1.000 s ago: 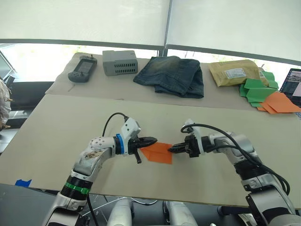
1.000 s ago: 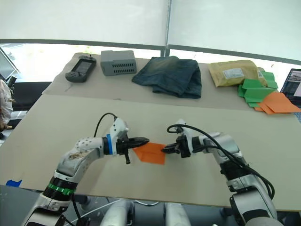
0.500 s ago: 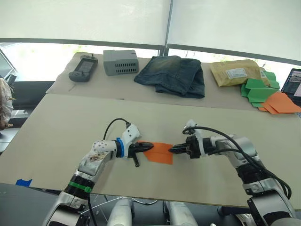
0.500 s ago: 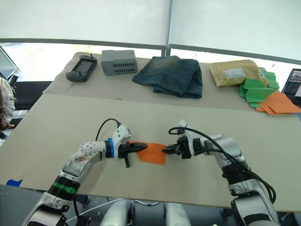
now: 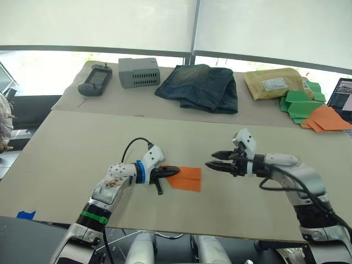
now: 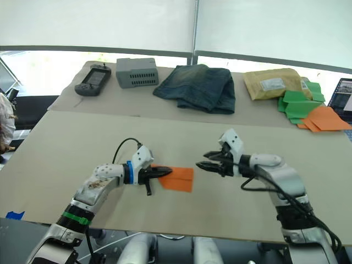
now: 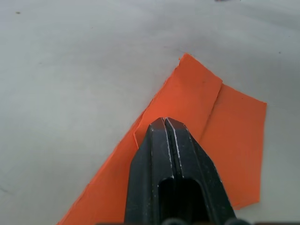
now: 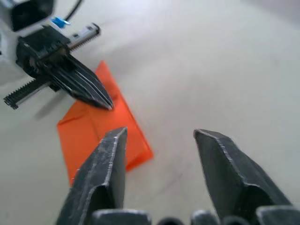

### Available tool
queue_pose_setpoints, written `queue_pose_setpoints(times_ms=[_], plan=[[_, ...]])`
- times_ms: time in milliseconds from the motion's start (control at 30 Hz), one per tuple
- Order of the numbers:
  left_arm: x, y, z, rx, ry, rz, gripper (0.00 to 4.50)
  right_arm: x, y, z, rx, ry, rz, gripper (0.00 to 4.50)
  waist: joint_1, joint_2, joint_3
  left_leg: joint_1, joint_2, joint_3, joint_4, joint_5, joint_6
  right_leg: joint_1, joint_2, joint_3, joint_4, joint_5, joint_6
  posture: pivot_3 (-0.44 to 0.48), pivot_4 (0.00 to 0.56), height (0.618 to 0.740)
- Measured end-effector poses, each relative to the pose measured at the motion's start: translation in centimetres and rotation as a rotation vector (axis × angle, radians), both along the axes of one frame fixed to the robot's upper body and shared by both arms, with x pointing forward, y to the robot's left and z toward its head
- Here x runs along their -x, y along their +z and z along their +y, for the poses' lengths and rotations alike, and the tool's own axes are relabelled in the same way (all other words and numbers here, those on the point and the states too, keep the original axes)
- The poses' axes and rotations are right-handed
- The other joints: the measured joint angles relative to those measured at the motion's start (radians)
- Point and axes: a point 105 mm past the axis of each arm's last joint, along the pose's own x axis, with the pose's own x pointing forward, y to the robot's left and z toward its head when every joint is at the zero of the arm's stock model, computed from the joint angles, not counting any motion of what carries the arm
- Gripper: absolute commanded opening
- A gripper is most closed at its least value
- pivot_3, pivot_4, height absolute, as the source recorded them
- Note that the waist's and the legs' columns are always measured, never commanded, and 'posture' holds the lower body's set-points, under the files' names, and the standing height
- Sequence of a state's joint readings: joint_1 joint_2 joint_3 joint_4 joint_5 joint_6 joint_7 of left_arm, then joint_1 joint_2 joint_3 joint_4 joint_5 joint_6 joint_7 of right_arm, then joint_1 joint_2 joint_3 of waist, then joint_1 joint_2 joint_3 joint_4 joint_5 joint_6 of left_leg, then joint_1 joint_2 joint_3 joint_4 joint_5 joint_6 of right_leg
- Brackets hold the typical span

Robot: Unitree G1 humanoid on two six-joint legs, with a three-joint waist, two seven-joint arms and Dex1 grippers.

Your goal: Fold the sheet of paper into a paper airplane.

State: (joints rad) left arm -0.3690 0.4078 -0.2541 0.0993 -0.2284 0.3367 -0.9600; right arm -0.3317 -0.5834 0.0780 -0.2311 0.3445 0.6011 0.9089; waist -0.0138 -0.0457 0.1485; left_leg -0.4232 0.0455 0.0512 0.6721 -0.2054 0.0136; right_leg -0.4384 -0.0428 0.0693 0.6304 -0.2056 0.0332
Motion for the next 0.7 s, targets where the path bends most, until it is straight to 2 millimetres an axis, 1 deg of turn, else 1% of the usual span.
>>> queue_pose_setpoints(times_ms=[67,133,267,367,500,600,700], plan=[[0.0,0.0,0.0,-0.001,0.000,0.003,0.00,0.6,-0.5,1.3,0.009,0.020,-0.044,0.71,0.000,0.000,0.000,0.000,0.000,0.000,0.000,0.000,0.000,0.000,0.000,0.000,0.000,0.000,0.000,0.000,0.150,0.718],[-0.1,0.1,-0.1,-0.003,-0.003,0.005,0.00,1.4,-1.4,3.2,-0.004,0.038,-0.055,0.03,0.000,0.000,0.000,0.000,0.000,0.000,0.000,0.000,0.000,-0.001,0.000,0.000,0.000,0.000,0.000,0.000,0.150,0.718],[0.0,0.0,0.0,-0.007,-0.008,0.010,0.00,2.0,-3.2,4.5,0.030,0.021,-0.064,0.03,0.001,0.000,0.000,0.000,0.000,0.001,0.000,0.000,0.000,-0.001,-0.001,0.000,0.000,-0.003,-0.006,0.000,0.150,0.718],[0.0,0.1,0.3,-0.020,-0.011,0.009,0.00,2.3,-4.5,5.5,0.004,-0.002,-0.026,0.03,0.000,0.000,0.000,0.000,0.000,0.001,-0.001,0.000,0.000,-0.001,0.000,0.000,0.000,-0.003,-0.006,0.000,0.150,0.718],[0.0,0.1,0.5,-0.027,-0.015,0.009,0.00,1.9,-5.9,6.2,-0.071,-0.094,0.039,0.03,-0.002,0.000,0.000,0.001,0.000,0.001,-0.002,0.000,0.000,-0.001,0.000,0.000,0.000,-0.004,-0.007,0.000,0.150,0.718],[0.0,0.1,0.6,-0.030,-0.014,0.010,0.00,1.8,-6.1,6.4,-0.110,-0.130,0.060,0.03,-0.003,0.000,0.000,0.001,0.001,0.001,-0.002,0.000,0.000,-0.001,0.000,0.000,0.000,-0.004,-0.007,0.000,0.150,0.718],[0.1,0.0,0.6,-0.031,-0.015,0.015,0.00,1.8,-6.3,6.2,-0.119,-0.154,0.075,0.03,-0.002,0.001,0.000,0.001,0.001,0.001,-0.002,0.000,0.000,0.000,0.000,0.000,0.000,-0.004,-0.007,0.000,0.150,0.718]])
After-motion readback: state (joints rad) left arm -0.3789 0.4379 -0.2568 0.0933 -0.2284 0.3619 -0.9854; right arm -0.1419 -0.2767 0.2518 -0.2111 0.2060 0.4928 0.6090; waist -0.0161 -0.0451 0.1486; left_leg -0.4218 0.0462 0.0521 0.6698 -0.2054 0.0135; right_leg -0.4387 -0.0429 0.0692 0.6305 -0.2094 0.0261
